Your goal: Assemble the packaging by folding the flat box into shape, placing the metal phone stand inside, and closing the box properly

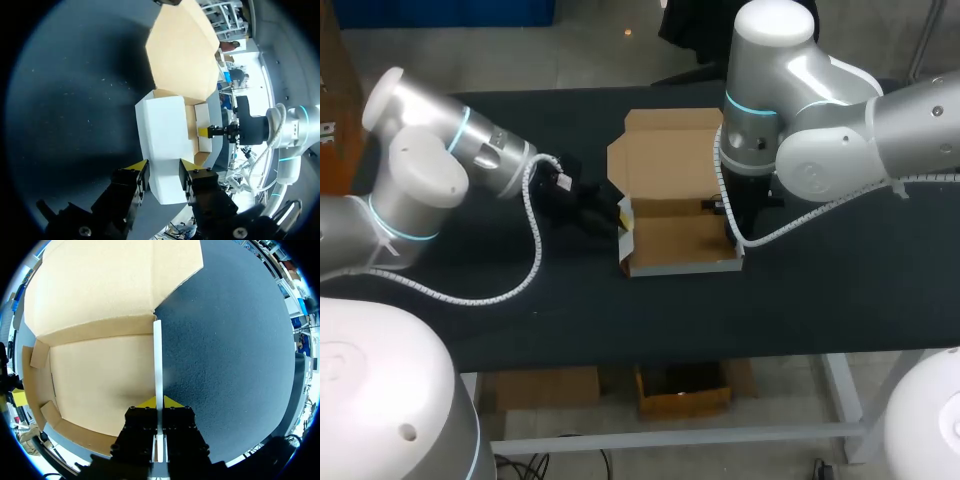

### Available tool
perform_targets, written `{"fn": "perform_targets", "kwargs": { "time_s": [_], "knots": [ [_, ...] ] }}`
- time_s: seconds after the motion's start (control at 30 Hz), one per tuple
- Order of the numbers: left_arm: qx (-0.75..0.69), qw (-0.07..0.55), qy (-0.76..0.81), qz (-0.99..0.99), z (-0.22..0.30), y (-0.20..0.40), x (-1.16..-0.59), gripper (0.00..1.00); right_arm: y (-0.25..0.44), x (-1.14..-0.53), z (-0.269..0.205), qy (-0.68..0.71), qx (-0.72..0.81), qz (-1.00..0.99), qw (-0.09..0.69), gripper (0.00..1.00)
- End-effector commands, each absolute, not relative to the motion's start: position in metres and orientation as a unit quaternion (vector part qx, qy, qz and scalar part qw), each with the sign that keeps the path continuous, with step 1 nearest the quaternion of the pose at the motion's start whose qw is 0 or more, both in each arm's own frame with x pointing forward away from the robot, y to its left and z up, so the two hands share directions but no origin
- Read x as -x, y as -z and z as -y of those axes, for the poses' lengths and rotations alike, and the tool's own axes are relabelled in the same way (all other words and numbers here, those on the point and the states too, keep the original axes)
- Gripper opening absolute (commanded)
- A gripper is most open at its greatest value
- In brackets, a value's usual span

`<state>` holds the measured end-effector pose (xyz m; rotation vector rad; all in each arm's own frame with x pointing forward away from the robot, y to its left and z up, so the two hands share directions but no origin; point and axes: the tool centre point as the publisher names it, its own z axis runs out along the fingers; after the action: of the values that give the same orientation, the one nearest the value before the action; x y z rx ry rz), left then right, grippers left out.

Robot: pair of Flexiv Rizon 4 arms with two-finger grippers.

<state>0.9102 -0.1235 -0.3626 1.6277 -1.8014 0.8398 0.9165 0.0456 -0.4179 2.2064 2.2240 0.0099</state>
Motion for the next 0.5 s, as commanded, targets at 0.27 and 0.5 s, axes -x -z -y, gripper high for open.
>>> {"fn": "perform_targets", "kwargs": {
  "time_s": [0.27,0.5],
  "knots": [
    [-0.616,0.275,-0.301,0.674,0.1337,0.3591,-0.9091,0.39,0.4171,-0.9162,-0.0458,-0.002,-0.704,-0.710,0.004,0.00],
    [-0.624,0.266,-0.290,0.675,0.1368,0.3606,-0.9092,0.39,0.4171,-0.9162,-0.0458,-0.002,-0.704,-0.710,0.004,0.00]
  ]
}}
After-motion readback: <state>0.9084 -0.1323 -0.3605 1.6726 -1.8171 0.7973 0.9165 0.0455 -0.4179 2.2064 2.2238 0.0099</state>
